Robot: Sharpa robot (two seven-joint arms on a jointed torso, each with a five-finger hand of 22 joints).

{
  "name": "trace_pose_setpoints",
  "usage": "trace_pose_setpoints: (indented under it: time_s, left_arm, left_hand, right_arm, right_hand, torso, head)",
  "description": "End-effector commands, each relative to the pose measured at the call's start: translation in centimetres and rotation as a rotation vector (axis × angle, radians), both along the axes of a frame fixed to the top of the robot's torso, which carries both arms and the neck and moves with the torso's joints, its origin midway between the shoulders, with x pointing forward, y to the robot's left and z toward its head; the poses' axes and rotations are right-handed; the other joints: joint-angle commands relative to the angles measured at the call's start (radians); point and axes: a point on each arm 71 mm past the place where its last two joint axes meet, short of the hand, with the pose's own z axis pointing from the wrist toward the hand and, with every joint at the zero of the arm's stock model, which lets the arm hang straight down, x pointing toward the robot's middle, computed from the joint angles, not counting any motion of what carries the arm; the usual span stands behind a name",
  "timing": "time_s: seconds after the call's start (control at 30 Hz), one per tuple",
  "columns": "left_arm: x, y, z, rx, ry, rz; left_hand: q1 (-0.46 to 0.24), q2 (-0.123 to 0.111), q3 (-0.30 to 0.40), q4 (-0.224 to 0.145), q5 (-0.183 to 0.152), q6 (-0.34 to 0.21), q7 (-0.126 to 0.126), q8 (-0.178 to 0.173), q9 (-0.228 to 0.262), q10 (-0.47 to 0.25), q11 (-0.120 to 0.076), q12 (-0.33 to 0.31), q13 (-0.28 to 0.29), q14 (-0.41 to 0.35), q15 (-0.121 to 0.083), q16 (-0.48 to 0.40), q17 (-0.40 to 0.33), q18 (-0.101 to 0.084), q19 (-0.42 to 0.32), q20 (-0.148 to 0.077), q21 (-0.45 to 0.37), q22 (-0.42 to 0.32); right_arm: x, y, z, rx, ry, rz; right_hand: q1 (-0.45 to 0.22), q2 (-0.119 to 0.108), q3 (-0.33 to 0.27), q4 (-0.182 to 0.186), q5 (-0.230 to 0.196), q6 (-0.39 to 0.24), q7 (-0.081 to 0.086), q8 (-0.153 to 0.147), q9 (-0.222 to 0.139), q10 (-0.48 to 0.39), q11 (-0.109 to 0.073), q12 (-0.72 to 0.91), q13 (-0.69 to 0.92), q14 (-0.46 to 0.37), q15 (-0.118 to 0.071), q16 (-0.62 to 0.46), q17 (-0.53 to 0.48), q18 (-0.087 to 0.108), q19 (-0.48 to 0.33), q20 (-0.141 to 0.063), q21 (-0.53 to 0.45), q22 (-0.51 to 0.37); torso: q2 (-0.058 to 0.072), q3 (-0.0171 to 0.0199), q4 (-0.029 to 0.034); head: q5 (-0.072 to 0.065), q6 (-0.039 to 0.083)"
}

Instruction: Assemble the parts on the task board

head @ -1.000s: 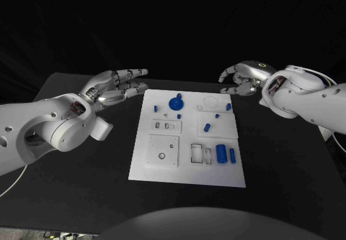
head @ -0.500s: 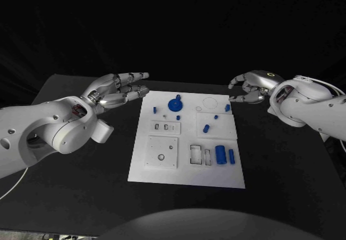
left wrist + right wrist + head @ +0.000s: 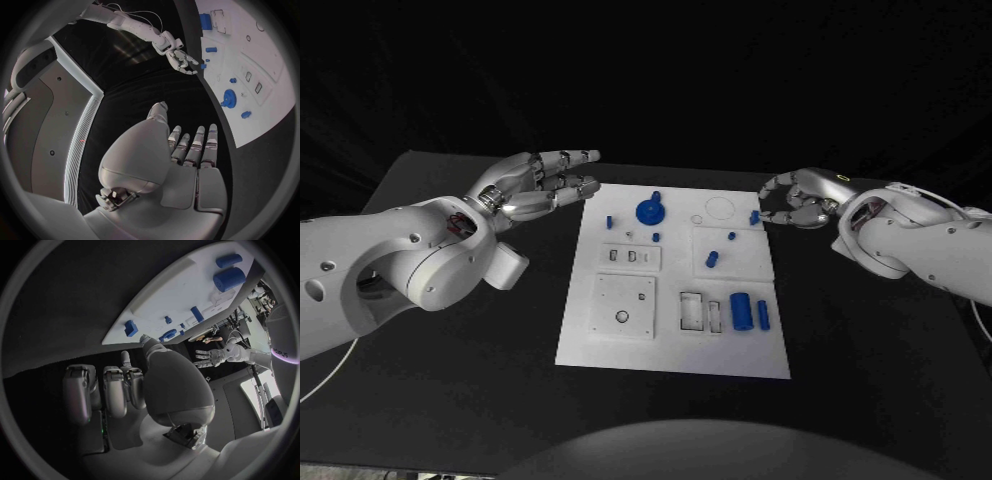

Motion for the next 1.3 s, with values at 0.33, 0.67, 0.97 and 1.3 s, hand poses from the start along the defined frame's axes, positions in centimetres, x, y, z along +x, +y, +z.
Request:
trace_pose_setpoints:
  time_s: [0.33,0.67,0.97,1.3]
  left_arm:
    - [-0.2,-0.3,-0.3,-0.003,0.008,-0.033]
    - [-0.3,-0.2,-0.4,-0.002,0.012,-0.035]
    - [-0.3,-0.1,-0.5,0.000,0.014,-0.034]
    - [-0.3,-0.1,-0.5,0.001,0.016,-0.036]
  left_hand:
    - [0.012,0.000,0.001,-0.007,0.005,0.000,0.004,0.003,0.000,0.011,0.001,0.002,0.002,0.006,0.003,0.006,0.001,-0.008,0.005,0.000,0.003,-0.002]
    - [0.014,0.000,0.002,-0.007,0.006,-0.002,0.004,0.002,-0.001,0.013,0.002,0.002,0.003,0.008,0.003,0.007,0.001,-0.008,0.006,0.000,0.004,-0.002]
    - [0.014,0.000,0.002,-0.007,0.006,-0.002,0.004,0.002,-0.001,0.013,0.002,0.002,0.003,0.008,0.003,0.007,0.001,-0.008,0.006,0.000,0.004,-0.002]
    - [0.016,0.001,0.002,-0.008,0.006,-0.003,0.005,0.002,-0.001,0.014,0.003,0.002,0.003,0.008,0.004,0.008,0.001,-0.008,0.007,0.000,0.005,-0.001]
  right_arm:
    - [0.0,-0.1,-1.1,0.160,-0.026,0.005]
    - [0.1,-0.1,-1.9,0.153,0.010,-0.004]
    - [0.0,-0.1,-2.6,0.140,0.039,0.002]
    - [-0.1,0.0,-3.0,0.129,0.047,0.012]
  right_hand:
    - [0.033,-0.016,0.017,0.015,0.101,-0.090,0.001,0.087,0.061,0.106,0.006,0.004,0.263,0.104,0.006,0.003,0.263,-0.003,0.024,0.009,-0.003,0.229]
    - [0.048,-0.023,0.029,0.013,0.133,-0.115,0.001,0.138,0.090,0.106,0.006,0.004,0.263,0.104,0.007,0.003,0.263,-0.003,0.023,0.010,-0.003,0.228]
    - [0.046,-0.033,0.026,0.017,0.112,-0.122,0.000,0.169,0.105,0.106,0.005,0.004,0.263,0.104,0.006,0.003,0.263,-0.002,0.022,0.010,-0.004,0.228]
    - [0.049,-0.035,0.026,0.018,0.102,-0.128,-0.002,0.194,0.118,0.106,0.004,0.004,0.263,0.104,0.005,0.003,0.263,-0.002,0.019,0.009,-0.007,0.227]
  torso:
    - [0.001,-0.0004,0.0005]
    - [0.000,-0.0005,0.0017]
    - [0.001,-0.0014,0.0011]
    - [0.001,-0.0005,0.0008]
  head:
    - [-0.003,0.002]
    - [-0.007,0.001]
    - [-0.004,-0.002]
    - [-0.002,-0.003]
